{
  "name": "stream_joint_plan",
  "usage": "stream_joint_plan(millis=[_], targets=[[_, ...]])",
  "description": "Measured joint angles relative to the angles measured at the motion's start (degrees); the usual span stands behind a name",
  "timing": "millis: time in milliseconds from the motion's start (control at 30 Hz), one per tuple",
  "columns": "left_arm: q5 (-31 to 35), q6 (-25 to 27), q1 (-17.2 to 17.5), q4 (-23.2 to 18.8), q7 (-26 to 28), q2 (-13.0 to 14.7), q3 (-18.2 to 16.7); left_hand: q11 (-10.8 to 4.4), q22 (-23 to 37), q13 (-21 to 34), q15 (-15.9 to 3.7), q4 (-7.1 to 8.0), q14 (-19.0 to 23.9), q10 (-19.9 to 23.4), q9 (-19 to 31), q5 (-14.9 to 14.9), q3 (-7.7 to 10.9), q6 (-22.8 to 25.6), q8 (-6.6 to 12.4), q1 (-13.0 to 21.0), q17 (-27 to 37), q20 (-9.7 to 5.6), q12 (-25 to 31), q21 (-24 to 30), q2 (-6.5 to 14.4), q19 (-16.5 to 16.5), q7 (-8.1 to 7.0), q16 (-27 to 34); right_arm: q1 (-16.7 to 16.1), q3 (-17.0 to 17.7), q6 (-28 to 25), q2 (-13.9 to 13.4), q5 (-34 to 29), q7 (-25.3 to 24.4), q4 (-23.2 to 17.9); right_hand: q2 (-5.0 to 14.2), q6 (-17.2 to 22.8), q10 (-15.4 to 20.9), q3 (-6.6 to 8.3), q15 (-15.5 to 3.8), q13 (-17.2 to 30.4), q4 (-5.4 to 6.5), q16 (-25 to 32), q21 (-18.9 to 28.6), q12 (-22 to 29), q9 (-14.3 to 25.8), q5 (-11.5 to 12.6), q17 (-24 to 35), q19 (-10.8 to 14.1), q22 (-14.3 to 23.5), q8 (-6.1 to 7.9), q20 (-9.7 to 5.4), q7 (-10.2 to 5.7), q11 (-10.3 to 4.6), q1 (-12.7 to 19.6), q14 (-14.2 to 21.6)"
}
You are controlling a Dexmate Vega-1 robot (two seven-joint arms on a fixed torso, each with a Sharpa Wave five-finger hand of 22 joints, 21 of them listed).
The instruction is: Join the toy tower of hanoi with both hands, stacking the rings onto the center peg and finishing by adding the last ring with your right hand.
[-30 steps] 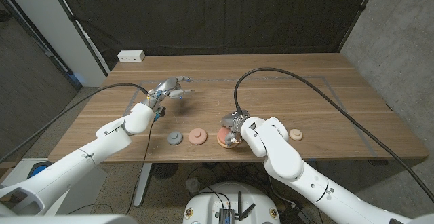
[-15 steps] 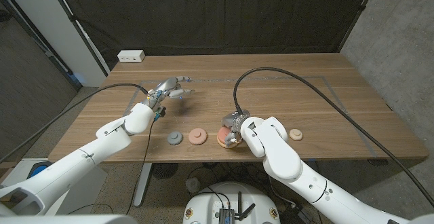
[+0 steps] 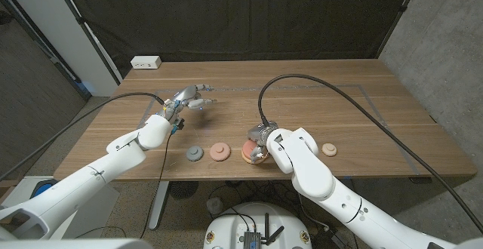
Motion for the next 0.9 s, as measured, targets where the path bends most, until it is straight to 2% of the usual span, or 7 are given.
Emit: stream_joint_plan(millis=[133, 433, 667, 767, 900], targets=[[-0.1, 0.0, -0.1, 0.2, 0.0, -0.1, 0.0, 0.00, -0.3, 0.0, 0.00, -0.12, 0.0, 0.0, 0.0, 0.0, 0.12, 0.0, 0.00, 0.0, 0.1, 0.19, 0.0, 0.2, 0.0, -0.2, 0.00, 0.0, 0.2, 0.0, 0.4, 0.2, -0.5, 0.7, 0.2, -0.38, -1.3, -1.7, -0.47, 0.01, -0.5, -0.02, -0.8, 0.0, 0.0, 0.0, -0.5, -0.2, -0.8, 0.0, 0.00, -0.01, 0.52, 0.80, -0.4, -0.5], [-0.2, -0.2, -0.4, 0.7, 0.0, -0.2, 0.0, 0.00, -0.5, 0.0, 0.00, -0.31, 0.0, 0.0, 0.0, 0.0, 0.32, 0.0, 0.00, -0.3, 0.1, 0.19, 0.0, 0.4, 0.3, -0.2, 0.00, 0.0, 0.5, 0.2, 0.8, 0.6, -1.3, 2.0, 0.3, -0.83, -2.0, -2.2, -0.68, 0.72, -1.3, -0.21, -2.7, -0.5, 0.0, -0.3, -1.4, -1.6, -1.2, 0.0, 0.00, 0.42, 0.83, 1.25, -0.8, -1.7], [-0.3, -0.4, -0.7, 1.1, 0.0, -0.4, 0.1, 0.00, -0.5, 0.3, 0.00, -0.31, 0.0, 0.0, 0.0, 0.0, 0.32, 0.0, 0.00, -0.3, 0.0, 0.18, 0.0, 0.8, 0.3, -0.2, 0.00, 0.0, 0.5, 0.7, 1.0, 0.8, -1.8, 2.9, -0.4, -0.83, -0.2, -2.2, -0.70, 0.72, -1.9, -0.24, -2.7, -0.9, 0.7, -0.3, -1.8, -1.9, -1.6, 0.0, 0.91, 0.41, 0.69, 1.22, -0.8, -1.7], [-0.3, -0.5, -0.7, 1.2, 0.0, -0.4, 0.1, 0.00, -0.8, 0.3, 0.00, -0.31, 0.0, 0.0, 0.0, 0.0, 0.32, 0.0, 0.00, -0.3, 0.0, 0.16, 0.0, 0.8, 0.3, -0.2, 0.00, 0.0, 0.4, 0.9, 1.0, 0.8, -1.9, 3.1, -0.7, -0.82, 1.3, -1.1, -0.70, 0.72, -2.0, -0.24, -3.0, -0.9, 1.1, -0.2, -1.8, -2.1, -1.6, 0.0, 1.56, 0.41, 0.30, 0.21, -0.8, -1.7], [-0.3, -0.5, -0.7, 1.1, 0.1, -0.4, 0.1, 0.00, -0.8, 0.3, 0.00, -0.31, 0.0, 0.0, 0.0, 0.0, 0.31, 0.0, 0.00, -0.3, 0.0, 0.08, 0.0, 1.0, 0.3, -0.3, 0.00, 0.0, -0.1, 1.5, 1.1, 0.9, -1.9, 3.5, -1.6, -0.06, 3.5, 0.6, -0.70, 0.49, -2.2, -0.24, -2.9, -0.9, 1.6, 0.2, -1.8, -1.8, -1.6, 0.0, 2.47, 0.41, -0.15, -0.07, -0.1, -0.7]])
